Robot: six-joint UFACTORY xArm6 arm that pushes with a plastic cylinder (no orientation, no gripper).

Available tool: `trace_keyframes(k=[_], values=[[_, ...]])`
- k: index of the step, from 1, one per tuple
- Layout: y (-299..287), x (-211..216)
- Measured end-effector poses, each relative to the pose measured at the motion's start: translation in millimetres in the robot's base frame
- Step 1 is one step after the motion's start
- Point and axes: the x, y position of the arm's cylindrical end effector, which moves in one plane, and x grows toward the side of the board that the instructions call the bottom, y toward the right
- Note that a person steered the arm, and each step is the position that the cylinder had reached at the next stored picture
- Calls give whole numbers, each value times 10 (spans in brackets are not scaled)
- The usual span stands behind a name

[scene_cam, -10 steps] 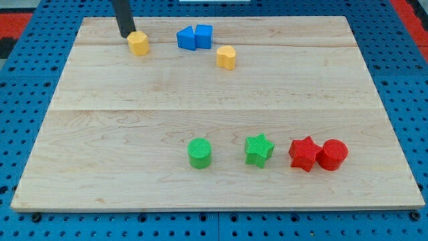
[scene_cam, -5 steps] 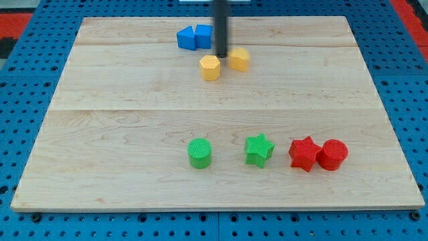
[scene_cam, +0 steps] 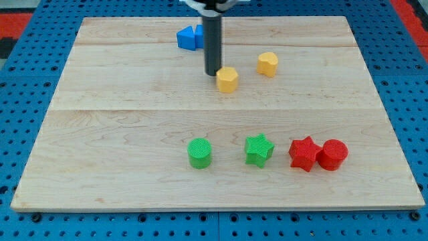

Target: Move the yellow hexagon to the yellow heart

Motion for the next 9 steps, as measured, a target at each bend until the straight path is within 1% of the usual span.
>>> trace_keyframes(k=[1,2,3,4,5,6,7,9], values=[[389,39],[13,478],[-346,694],[-529,1107],[137,1075],[311,919],[311,576],[-119,505]])
